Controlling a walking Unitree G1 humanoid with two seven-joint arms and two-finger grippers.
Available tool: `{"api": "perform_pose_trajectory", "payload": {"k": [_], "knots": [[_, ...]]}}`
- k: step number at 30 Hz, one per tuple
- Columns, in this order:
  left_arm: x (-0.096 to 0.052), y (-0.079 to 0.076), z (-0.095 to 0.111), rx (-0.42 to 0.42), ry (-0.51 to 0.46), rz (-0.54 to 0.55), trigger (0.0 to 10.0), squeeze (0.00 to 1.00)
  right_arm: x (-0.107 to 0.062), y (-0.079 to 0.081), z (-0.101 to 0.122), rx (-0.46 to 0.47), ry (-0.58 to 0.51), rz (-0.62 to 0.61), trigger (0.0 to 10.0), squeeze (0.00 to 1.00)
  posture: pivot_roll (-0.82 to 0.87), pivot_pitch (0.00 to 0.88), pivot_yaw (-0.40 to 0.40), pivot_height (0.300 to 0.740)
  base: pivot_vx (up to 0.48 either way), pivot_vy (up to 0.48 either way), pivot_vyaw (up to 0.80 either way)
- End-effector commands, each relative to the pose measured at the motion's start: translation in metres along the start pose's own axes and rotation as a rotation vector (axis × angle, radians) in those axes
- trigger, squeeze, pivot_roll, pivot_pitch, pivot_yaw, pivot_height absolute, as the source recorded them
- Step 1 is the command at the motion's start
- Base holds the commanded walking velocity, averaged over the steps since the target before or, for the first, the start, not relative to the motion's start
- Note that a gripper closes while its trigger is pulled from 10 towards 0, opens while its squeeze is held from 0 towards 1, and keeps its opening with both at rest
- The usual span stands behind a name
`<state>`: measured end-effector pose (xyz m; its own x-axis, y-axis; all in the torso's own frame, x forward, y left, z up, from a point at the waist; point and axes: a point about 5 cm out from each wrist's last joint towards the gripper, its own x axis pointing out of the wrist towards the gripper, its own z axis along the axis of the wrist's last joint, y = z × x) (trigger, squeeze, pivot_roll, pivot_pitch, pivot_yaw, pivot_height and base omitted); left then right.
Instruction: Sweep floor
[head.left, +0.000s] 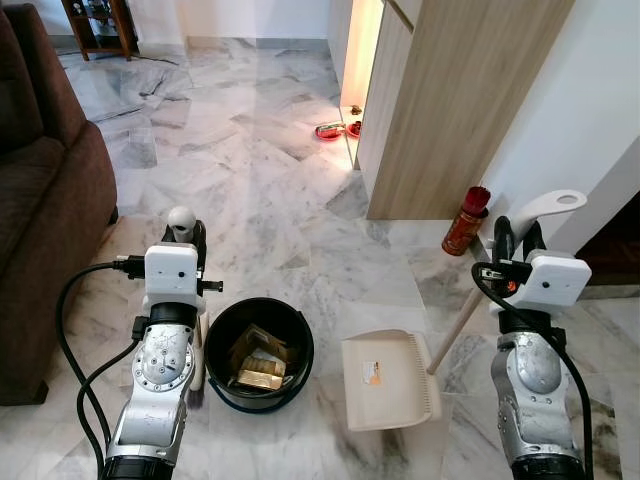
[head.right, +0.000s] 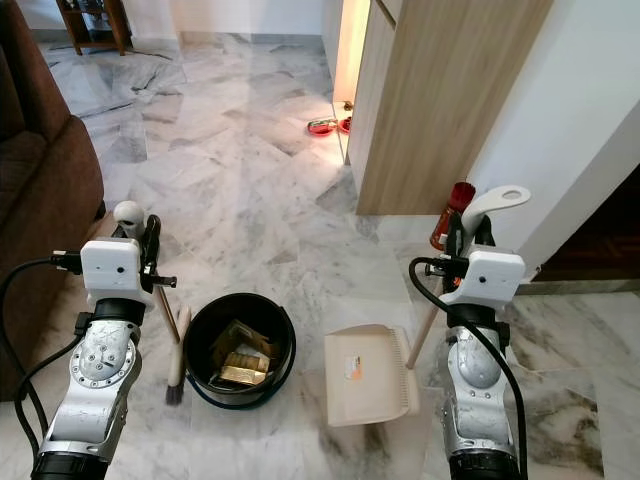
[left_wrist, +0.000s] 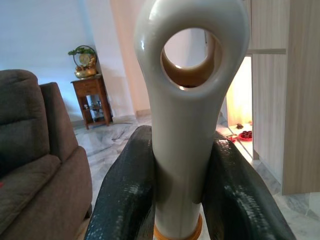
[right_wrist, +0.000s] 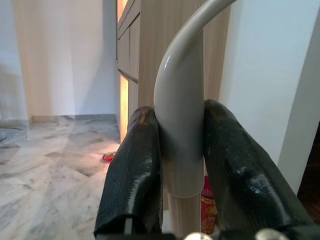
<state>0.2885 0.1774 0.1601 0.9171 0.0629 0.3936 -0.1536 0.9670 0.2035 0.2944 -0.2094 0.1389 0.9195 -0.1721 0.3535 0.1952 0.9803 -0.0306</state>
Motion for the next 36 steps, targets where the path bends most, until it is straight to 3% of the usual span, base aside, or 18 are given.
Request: {"api": "perform_pose_trajectory", "payload": {"k": [1, 19, 36], "knots": [[0.0038, 0.0003, 0.0139, -0.002, -0.064, 0.006, 10.0, 0.00, 0.0009, -0.0024, 0.0047, 0.012, -0.036, -0.014, 10.0, 0.00, 0.11, 0.099, -0.064, 0.740, 0.000, 0.000, 0.00], [0.0042, 0.0009, 0.0156, 0.012, -0.071, 0.019, 10.0, 0.00, 0.0011, -0.0036, 0.0025, 0.030, -0.027, -0.028, 10.0, 0.00, 0.11, 0.104, -0.068, 0.740, 0.000, 0.000, 0.00], [0.0034, 0.0010, 0.0155, 0.013, -0.069, 0.023, 10.0, 0.00, -0.0005, -0.0028, 0.0013, 0.038, -0.022, -0.030, 10.0, 0.00, 0.11, 0.109, -0.069, 0.740, -0.270, 0.000, 0.00]]}}
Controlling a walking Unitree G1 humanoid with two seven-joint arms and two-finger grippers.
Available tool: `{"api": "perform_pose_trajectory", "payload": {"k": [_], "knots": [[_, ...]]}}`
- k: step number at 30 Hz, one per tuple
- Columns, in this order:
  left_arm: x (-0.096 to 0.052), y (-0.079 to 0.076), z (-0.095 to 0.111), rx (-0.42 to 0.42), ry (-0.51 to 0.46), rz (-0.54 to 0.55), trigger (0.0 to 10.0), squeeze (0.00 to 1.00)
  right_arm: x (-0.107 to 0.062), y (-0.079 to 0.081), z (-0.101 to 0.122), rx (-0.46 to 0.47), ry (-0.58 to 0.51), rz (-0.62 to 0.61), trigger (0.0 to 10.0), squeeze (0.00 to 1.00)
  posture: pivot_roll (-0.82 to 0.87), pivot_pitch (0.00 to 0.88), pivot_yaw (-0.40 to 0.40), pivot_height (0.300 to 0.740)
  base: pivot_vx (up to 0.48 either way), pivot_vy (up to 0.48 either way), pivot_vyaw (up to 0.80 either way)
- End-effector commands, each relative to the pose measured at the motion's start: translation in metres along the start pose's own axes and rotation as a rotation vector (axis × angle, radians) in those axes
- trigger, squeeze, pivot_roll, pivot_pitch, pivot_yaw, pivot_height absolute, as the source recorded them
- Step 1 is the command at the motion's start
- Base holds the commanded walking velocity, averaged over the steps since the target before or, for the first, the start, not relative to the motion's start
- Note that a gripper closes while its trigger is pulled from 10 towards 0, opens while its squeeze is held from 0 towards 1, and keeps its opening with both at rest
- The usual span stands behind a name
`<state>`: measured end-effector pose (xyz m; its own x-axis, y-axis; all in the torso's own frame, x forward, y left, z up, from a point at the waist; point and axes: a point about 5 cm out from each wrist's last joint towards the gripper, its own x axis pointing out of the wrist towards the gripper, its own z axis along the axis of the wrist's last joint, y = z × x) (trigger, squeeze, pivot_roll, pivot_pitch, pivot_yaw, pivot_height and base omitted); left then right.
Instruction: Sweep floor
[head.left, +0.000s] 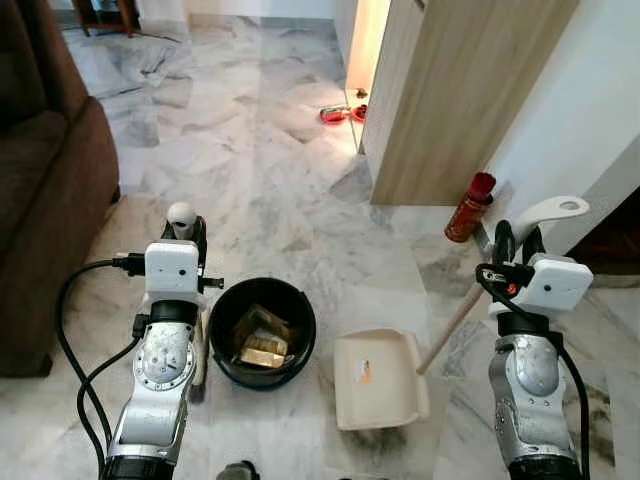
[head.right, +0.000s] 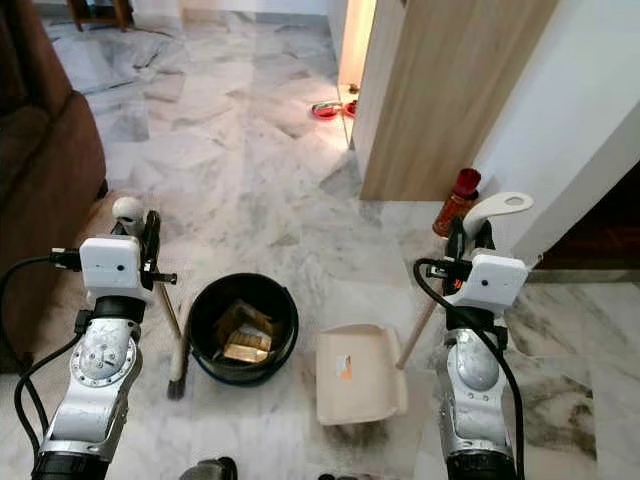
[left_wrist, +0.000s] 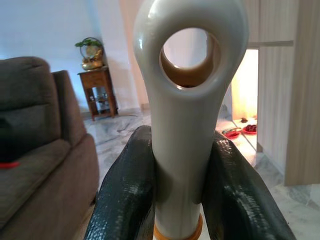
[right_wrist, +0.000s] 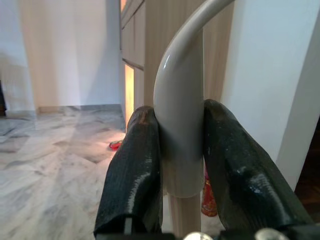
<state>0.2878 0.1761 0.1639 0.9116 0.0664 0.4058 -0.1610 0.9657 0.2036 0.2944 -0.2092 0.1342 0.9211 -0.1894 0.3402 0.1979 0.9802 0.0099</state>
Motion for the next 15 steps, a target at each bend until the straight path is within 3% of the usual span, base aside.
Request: {"api": "perform_pose_trajectory", "payload": {"k": [1, 15], "knots": [[0.0028, 0.0015, 0.0115, 0.010, -0.056, 0.017, 10.0, 0.00, 0.0012, -0.0027, 0.0058, 0.002, -0.037, -0.012, 10.0, 0.00, 0.11, 0.110, -0.070, 0.740, -0.259, 0.000, 0.00], [0.0033, 0.0020, 0.0115, 0.015, -0.054, 0.021, 10.0, 0.00, 0.0023, -0.0036, 0.0061, 0.003, -0.039, -0.014, 10.0, 0.00, 0.11, 0.109, -0.070, 0.740, -0.247, 0.000, 0.00]]}}
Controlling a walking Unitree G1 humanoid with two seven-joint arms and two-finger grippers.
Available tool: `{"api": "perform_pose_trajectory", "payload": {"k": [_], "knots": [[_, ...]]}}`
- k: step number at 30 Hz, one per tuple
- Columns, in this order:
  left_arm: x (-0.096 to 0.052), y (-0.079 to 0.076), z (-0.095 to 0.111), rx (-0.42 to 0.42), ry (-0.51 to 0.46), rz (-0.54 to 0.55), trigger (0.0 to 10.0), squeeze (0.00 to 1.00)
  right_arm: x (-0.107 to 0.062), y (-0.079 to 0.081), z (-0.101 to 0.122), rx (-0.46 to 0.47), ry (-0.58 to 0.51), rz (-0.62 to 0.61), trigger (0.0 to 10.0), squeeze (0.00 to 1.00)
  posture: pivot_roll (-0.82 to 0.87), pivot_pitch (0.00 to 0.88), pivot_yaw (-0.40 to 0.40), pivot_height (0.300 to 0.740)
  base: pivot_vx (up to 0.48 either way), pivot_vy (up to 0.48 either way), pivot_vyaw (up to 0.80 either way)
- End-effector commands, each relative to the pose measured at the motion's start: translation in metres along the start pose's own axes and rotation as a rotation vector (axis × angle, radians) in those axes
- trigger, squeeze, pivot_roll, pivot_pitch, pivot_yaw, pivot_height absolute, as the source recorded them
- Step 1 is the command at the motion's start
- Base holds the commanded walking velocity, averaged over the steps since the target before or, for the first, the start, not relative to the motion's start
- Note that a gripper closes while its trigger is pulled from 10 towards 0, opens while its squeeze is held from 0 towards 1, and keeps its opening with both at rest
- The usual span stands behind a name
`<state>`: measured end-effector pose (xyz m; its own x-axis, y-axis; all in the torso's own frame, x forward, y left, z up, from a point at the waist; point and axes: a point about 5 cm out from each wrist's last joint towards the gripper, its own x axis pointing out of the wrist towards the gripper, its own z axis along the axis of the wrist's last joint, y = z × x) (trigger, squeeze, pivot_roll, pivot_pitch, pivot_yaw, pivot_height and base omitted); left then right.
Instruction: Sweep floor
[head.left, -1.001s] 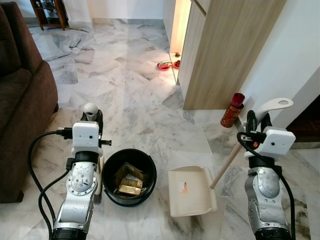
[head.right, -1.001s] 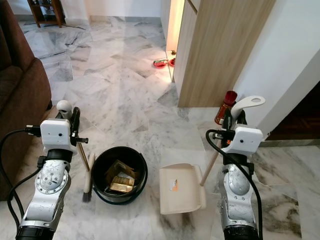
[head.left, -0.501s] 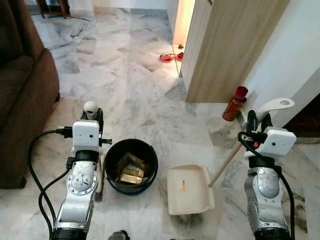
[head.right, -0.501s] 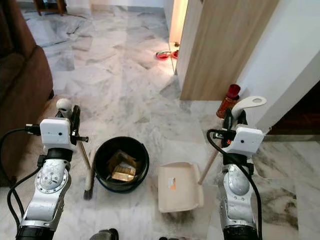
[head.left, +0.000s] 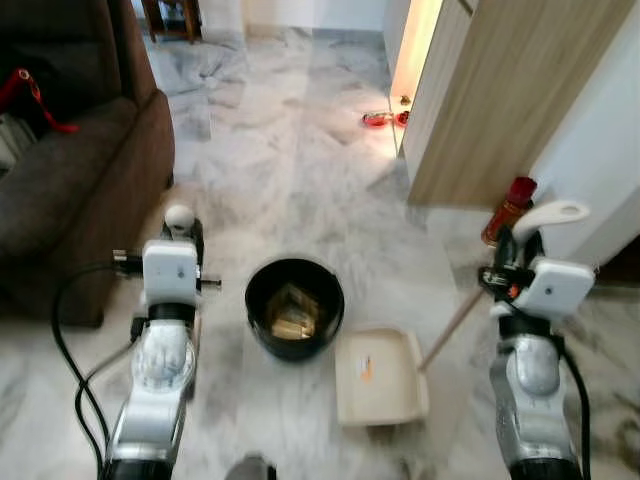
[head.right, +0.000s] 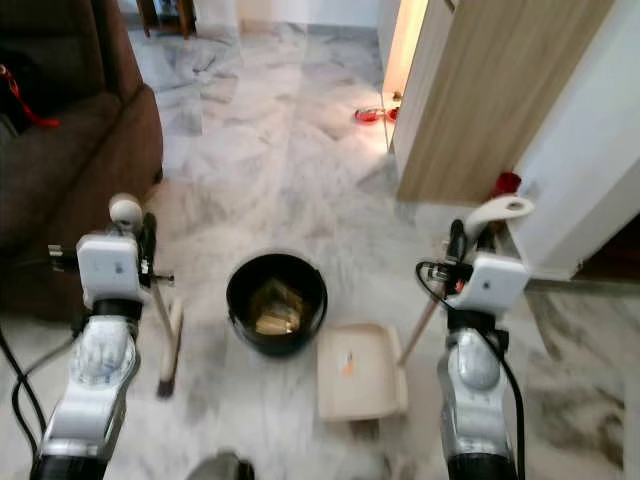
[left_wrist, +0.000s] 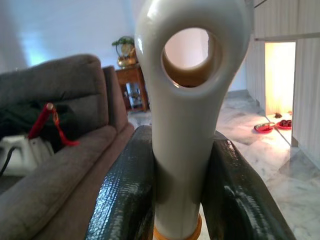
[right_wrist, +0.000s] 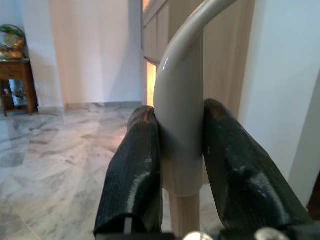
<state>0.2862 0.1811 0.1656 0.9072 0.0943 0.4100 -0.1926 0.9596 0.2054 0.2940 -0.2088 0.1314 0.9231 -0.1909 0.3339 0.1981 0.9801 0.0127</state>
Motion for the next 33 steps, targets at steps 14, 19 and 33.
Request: {"api": "perform_pose_trajectory", "payload": {"k": [14, 19, 33], "knots": [[0.0031, -0.0040, 0.0106, -0.004, -0.052, -0.008, 10.0, 0.00, 0.0033, -0.0048, 0.0081, -0.001, -0.045, -0.016, 10.0, 0.00, 0.11, 0.110, -0.071, 0.740, -0.243, 0.000, 0.00], [0.0035, -0.0049, 0.0105, -0.006, -0.051, -0.009, 10.0, 0.00, 0.0037, -0.0052, 0.0078, 0.001, -0.044, -0.017, 10.0, 0.00, 0.10, 0.113, -0.073, 0.740, -0.247, 0.000, 0.00], [0.0084, -0.0078, 0.0033, -0.017, -0.025, -0.031, 10.0, 0.00, -0.0012, -0.0021, 0.0013, 0.012, -0.015, -0.024, 10.0, 0.00, 0.09, 0.112, -0.074, 0.740, -0.087, 0.000, 0.00]]}}
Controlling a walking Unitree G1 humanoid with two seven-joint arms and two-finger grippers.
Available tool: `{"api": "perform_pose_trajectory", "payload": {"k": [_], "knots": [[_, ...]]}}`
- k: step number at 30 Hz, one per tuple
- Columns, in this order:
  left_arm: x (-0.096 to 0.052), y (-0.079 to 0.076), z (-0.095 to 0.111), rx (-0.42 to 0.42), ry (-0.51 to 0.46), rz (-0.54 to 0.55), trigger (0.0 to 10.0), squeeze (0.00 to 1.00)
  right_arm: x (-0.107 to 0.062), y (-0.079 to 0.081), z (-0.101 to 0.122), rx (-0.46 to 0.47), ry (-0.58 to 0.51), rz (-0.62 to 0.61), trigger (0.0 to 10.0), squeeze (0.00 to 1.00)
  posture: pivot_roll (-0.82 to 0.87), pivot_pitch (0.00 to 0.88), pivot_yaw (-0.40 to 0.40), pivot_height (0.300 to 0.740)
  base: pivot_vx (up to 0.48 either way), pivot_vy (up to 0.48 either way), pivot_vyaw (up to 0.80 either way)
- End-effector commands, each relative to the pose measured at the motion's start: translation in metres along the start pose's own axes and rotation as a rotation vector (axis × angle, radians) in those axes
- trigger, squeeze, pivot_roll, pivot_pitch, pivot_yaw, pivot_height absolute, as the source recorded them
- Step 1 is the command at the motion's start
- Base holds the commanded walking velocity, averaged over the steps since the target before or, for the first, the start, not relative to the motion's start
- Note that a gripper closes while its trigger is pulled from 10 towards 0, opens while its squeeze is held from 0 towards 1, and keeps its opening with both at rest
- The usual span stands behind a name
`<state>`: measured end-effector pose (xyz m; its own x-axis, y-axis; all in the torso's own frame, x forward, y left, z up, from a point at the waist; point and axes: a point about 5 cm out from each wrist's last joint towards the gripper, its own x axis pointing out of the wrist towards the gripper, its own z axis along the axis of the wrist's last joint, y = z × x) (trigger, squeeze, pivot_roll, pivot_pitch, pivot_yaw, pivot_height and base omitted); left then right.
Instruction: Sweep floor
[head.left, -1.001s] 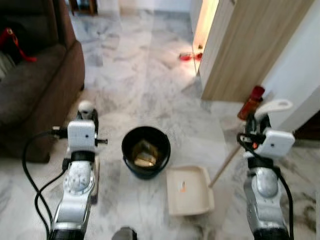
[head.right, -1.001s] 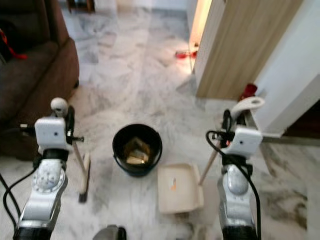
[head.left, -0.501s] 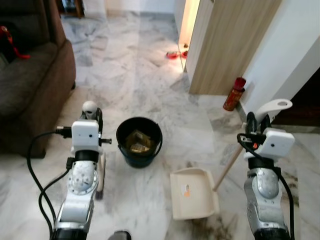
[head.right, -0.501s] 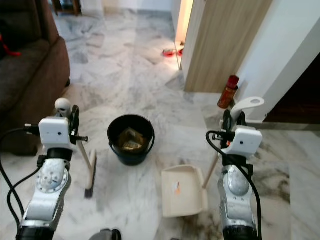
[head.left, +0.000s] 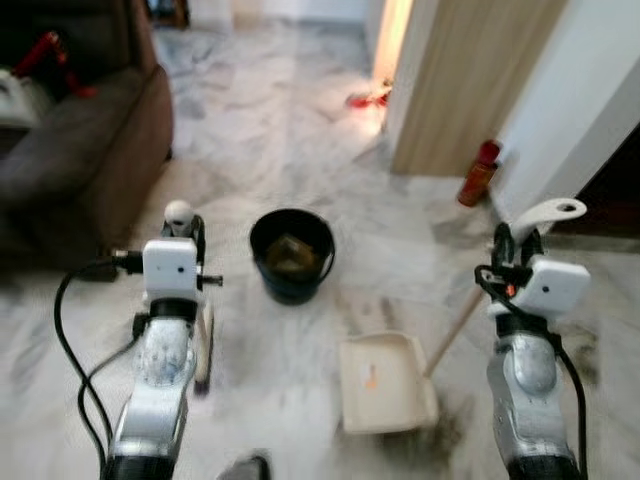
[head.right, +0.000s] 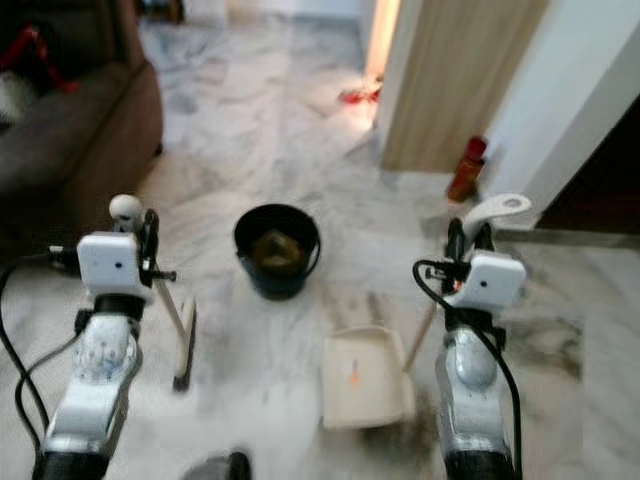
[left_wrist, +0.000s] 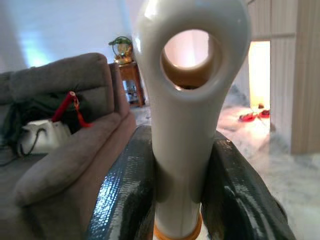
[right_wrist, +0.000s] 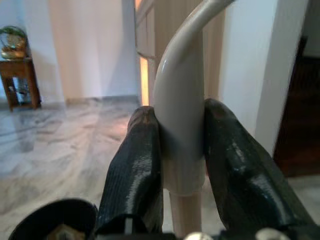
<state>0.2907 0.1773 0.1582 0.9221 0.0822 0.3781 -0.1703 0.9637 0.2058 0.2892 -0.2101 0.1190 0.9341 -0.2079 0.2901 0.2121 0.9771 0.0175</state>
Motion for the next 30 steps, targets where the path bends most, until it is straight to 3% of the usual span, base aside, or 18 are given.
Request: {"api": "perform_pose_trajectory", "payload": {"k": [1, 18, 30], "knots": [[0.008, -0.003, 0.010, -0.011, -0.054, -0.015, 10.0, 0.00, 0.007, 0.001, 0.012, 0.014, -0.060, -0.008, 10.0, 0.00, 0.09, 0.112, -0.074, 0.740, 0.000, 0.000, 0.00], [0.017, -0.030, -0.006, -0.079, -0.002, -0.143, 10.0, 0.00, 0.005, -0.001, 0.000, 0.030, -0.017, -0.043, 10.0, 0.00, 0.07, 0.072, -0.066, 0.740, 0.000, 0.000, 0.00], [0.018, -0.029, -0.016, -0.088, 0.016, -0.149, 10.0, 0.00, 0.002, -0.006, -0.004, 0.017, -0.016, -0.083, 10.0, 0.00, 0.06, 0.043, -0.048, 0.740, 0.000, 0.000, 0.00]]}}
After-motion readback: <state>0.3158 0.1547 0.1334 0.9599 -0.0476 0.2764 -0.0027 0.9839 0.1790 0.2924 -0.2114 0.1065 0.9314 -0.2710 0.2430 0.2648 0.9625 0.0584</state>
